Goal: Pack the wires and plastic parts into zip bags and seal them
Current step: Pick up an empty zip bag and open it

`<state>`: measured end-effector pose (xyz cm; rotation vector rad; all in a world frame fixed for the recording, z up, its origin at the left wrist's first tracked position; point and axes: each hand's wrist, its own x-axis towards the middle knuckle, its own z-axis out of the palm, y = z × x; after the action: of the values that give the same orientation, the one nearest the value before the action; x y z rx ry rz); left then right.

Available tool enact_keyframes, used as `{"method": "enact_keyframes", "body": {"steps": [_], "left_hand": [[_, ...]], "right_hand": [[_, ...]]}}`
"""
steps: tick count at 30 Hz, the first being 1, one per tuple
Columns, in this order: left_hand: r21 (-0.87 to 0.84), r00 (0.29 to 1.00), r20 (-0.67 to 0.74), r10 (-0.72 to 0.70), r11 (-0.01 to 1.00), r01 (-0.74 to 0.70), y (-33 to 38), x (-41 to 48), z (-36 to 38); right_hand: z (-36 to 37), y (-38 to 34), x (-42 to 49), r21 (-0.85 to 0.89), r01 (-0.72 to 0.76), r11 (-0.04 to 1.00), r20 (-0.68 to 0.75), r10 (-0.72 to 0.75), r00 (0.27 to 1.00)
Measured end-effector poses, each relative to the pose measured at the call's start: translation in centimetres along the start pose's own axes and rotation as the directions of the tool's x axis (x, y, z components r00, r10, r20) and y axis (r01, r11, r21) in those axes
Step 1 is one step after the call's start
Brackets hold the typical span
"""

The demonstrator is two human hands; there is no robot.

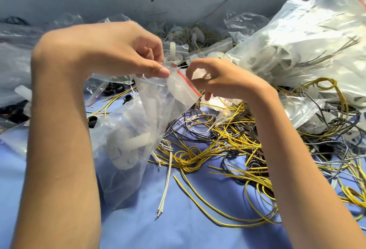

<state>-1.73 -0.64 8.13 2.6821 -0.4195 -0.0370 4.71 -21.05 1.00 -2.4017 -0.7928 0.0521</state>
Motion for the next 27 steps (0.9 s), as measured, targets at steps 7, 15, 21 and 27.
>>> {"method": "enact_keyframes", "body": {"steps": [7,15,21,27], "left_hand": [[0.028,0.999,0.031,0.028,0.999,-0.029,0.5,0.1,0.2],[0.068,0.988,0.095,0.121,0.989,-0.128,2.2,0.7,1.1],[0.098,0.981,0.004,0.192,0.977,-0.192,2.9,1.3,1.6],[0.061,0.968,-0.037,0.248,0.967,-0.246,3.4,1.5,1.9]], "right_hand": [[-2.6,-0.3,-1.2,-0.011,0.029,1.0,-0.164,-0.03,0.986],[-4.2,-1.0,-2.2,0.123,0.085,0.989,-0.278,-0.048,0.959],[-4.2,-1.4,-2.6,0.093,0.08,0.992,-0.19,-0.061,0.98],[-4.7,-1.5,-3.1,0.155,0.065,0.986,-0.11,-0.048,0.993]]}}
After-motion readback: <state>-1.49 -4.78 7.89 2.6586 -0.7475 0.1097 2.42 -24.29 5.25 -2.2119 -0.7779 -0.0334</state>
